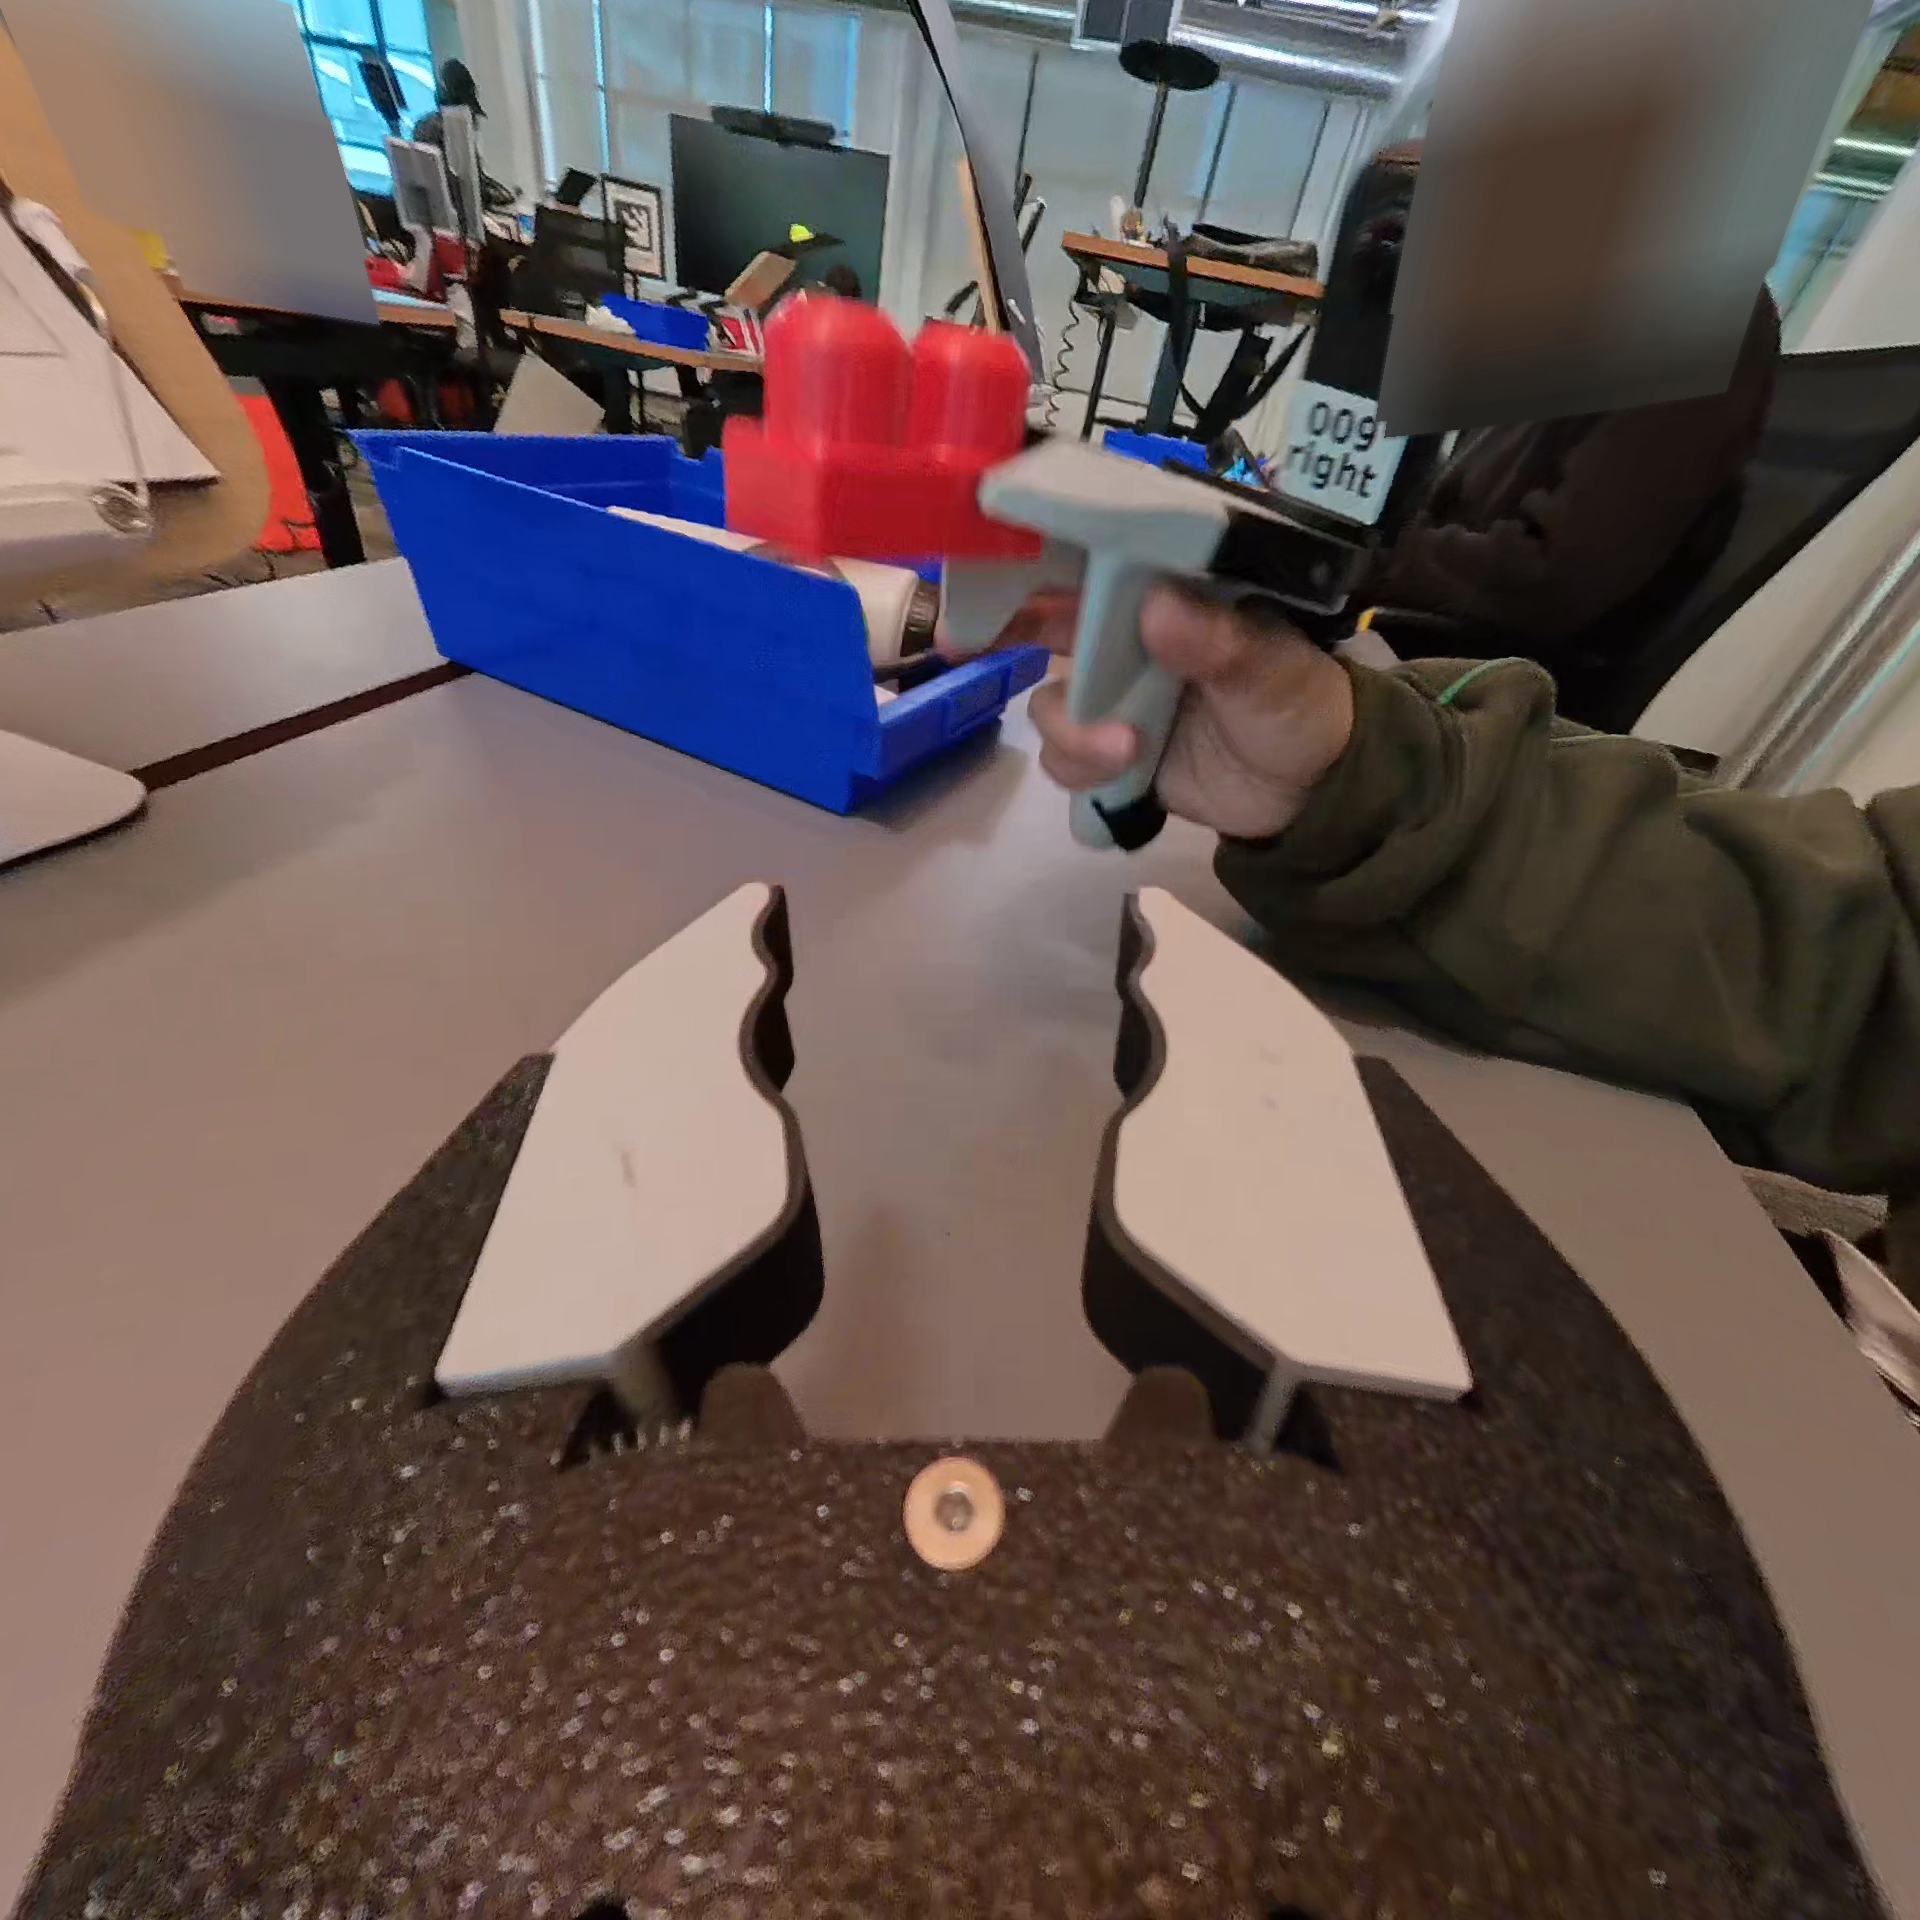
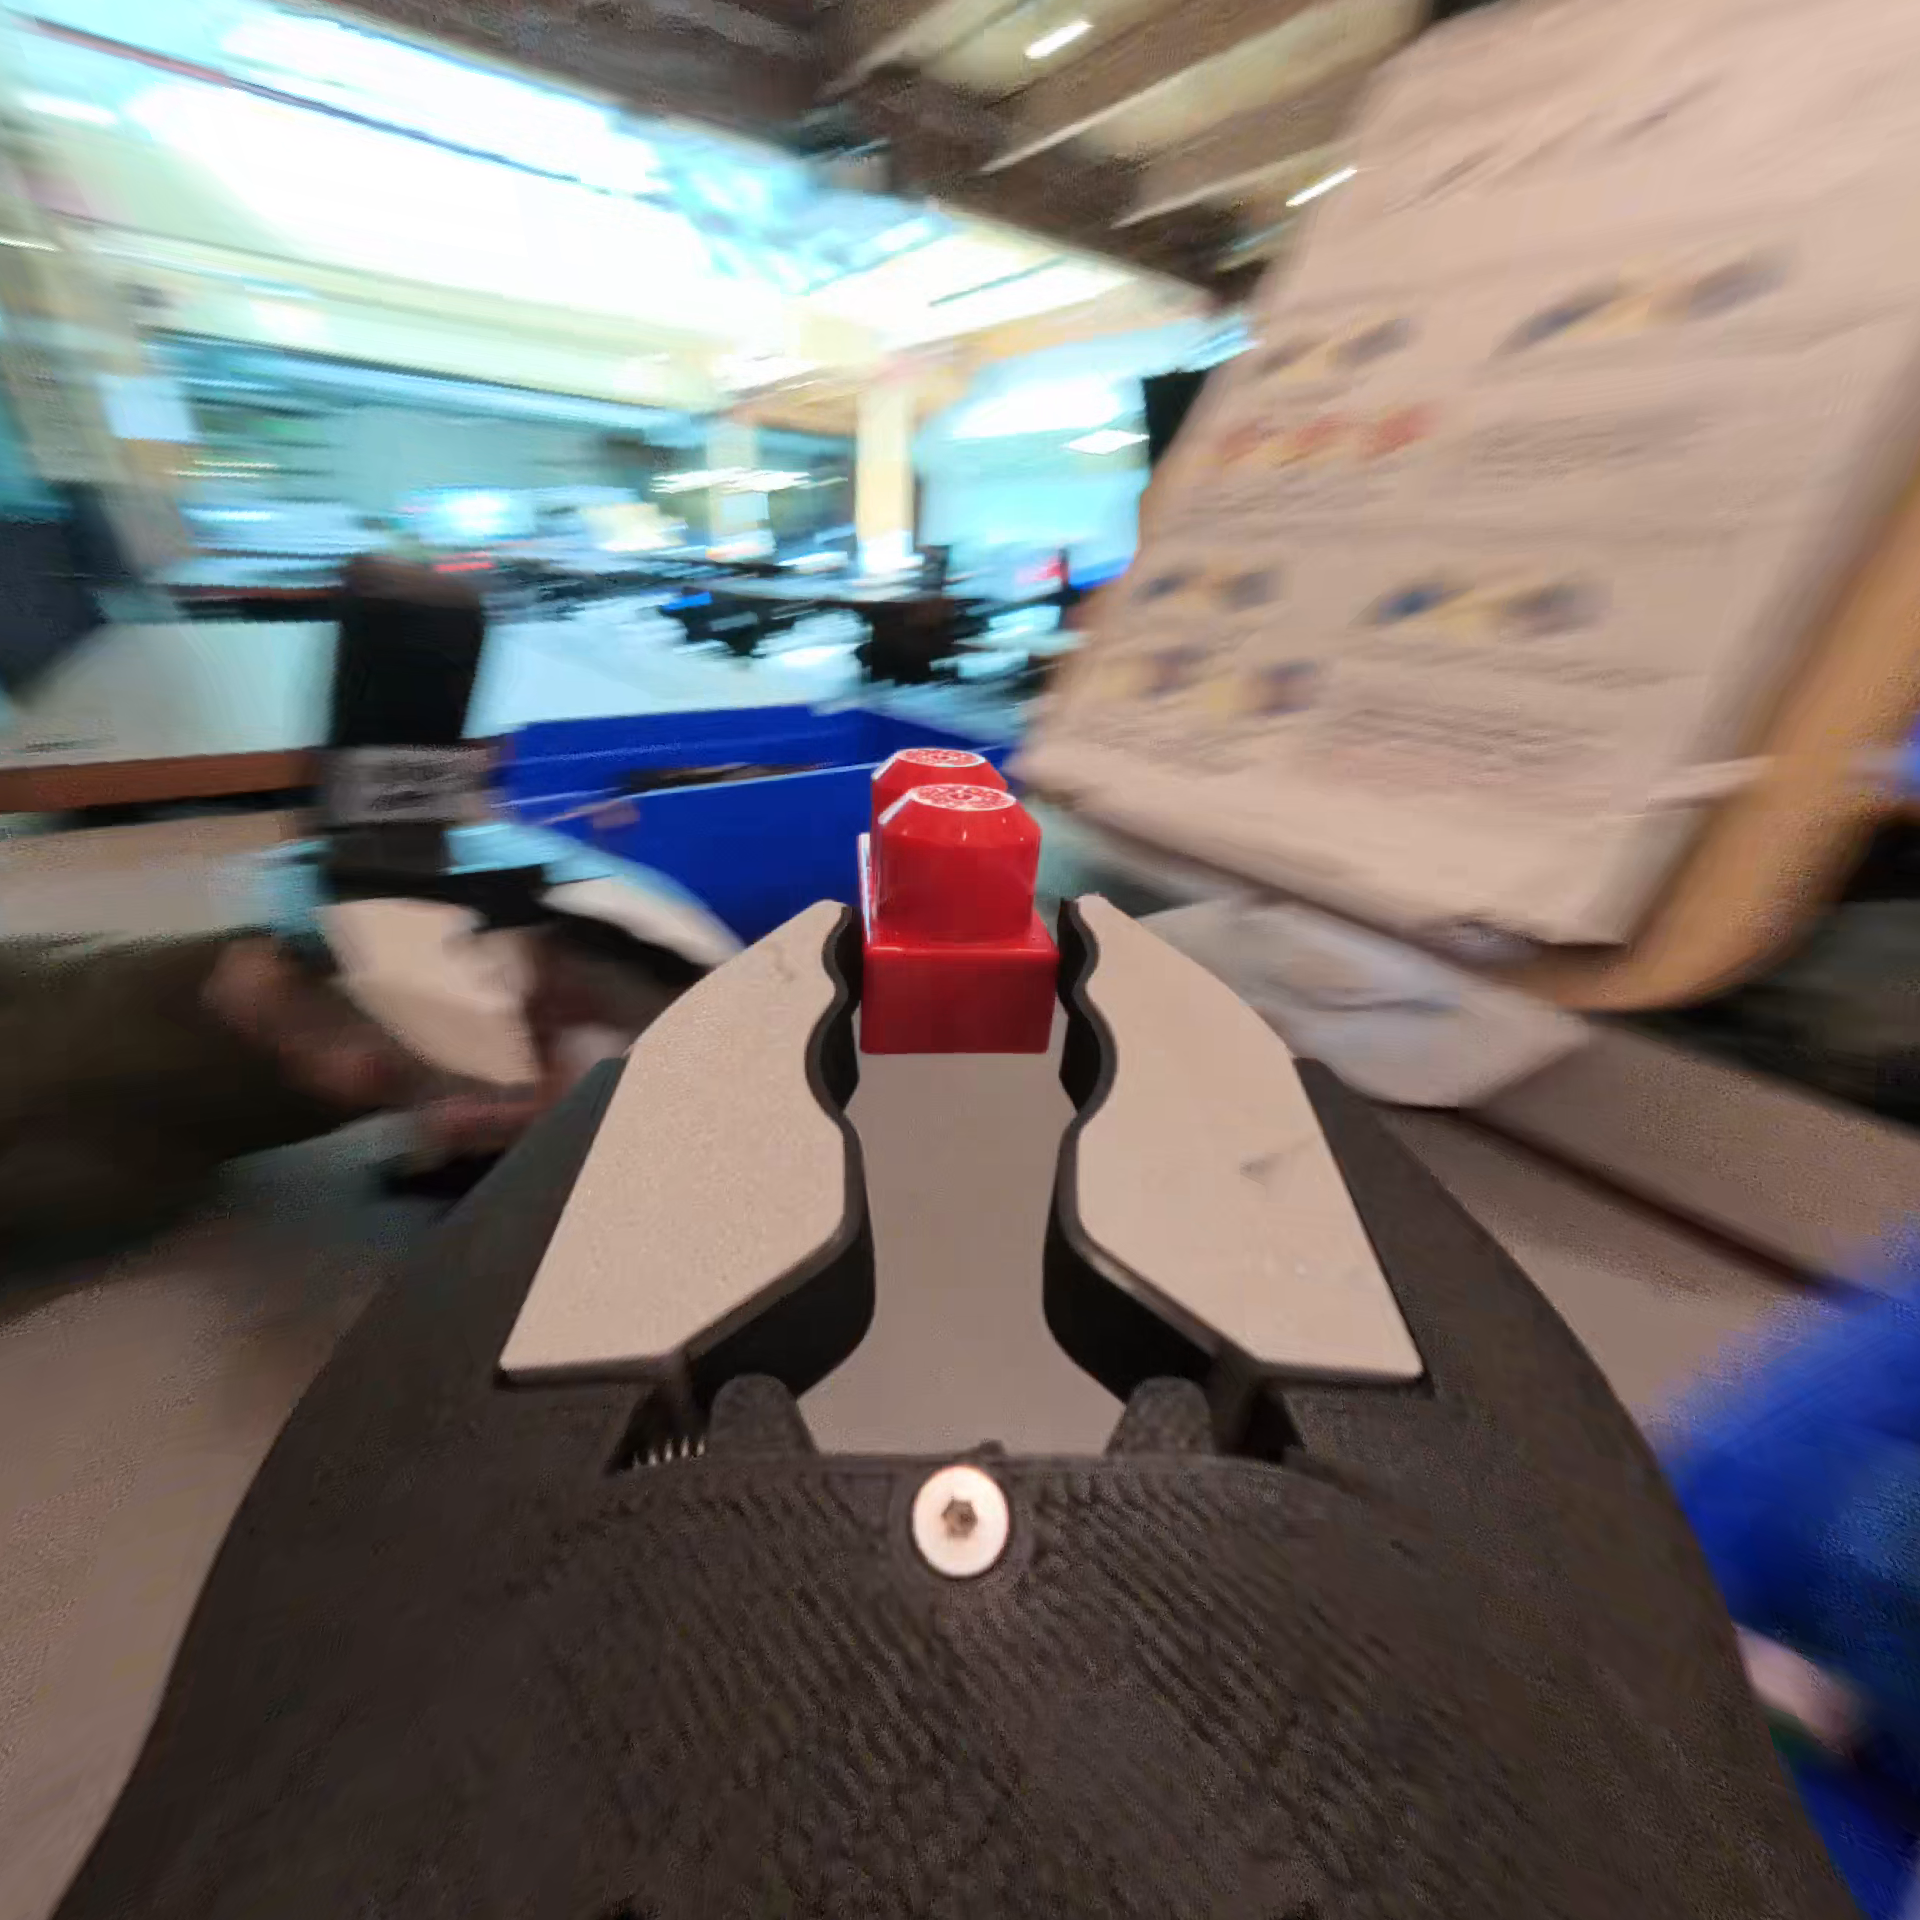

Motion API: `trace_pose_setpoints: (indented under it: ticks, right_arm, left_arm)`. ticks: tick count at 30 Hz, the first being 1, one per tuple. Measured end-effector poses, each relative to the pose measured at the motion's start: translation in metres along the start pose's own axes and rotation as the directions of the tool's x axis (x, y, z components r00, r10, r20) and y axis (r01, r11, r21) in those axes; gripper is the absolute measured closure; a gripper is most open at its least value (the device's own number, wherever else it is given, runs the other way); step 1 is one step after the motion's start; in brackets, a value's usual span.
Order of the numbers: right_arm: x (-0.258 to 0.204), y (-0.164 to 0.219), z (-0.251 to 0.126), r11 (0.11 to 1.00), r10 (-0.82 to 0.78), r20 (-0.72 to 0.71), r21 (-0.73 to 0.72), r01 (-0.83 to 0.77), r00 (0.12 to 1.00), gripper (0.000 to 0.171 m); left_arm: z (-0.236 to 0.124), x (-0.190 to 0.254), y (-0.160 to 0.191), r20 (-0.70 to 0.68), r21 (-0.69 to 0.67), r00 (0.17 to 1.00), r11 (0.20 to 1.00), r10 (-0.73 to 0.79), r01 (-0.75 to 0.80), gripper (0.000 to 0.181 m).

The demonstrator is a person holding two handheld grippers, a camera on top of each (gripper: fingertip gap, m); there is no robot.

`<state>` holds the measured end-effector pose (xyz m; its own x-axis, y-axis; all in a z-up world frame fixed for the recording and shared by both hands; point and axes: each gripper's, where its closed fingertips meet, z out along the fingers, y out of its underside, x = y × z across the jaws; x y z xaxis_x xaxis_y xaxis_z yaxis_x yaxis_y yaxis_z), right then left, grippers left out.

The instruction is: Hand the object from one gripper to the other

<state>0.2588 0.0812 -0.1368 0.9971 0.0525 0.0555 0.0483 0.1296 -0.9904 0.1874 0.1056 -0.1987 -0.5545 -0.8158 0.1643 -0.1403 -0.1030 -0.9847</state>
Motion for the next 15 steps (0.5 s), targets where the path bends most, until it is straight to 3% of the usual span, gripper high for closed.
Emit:
trace_pose_setpoints:
  ticks: [3, 5, 10, 15]
  right_arm:
    - [0.090, -0.018, -0.054, 0.989, -0.133, -0.462, -0.005, 0.148, 0.877, 0.135]
    - [0.134, -0.007, -0.090, 0.988, -0.157, -0.636, -0.091, 0.128, 0.756, 0.135]
    - [0.177, 0.038, -0.123, 0.946, -0.264, -0.733, -0.324, 0.019, 0.627, 0.135]
    - [0.180, 0.063, -0.126, 0.912, -0.280, -0.725, -0.405, -0.061, 0.629, 0.134]
  left_arm:
    - [-0.004, -0.002, -0.006, 0.007, 0.042, 1.000, 0.999, -0.010, 0.010, 0.132]
    - [-0.004, -0.003, -0.008, 0.003, 0.055, 0.999, 0.998, -0.032, 0.032, 0.133]
    - [-0.004, -0.001, -0.009, -0.011, 0.061, 0.999, 0.997, -0.036, 0.037, 0.136]
    - [-0.003, -0.001, -0.007, -0.013, 0.051, 0.999, 0.998, -0.041, 0.042, 0.136]
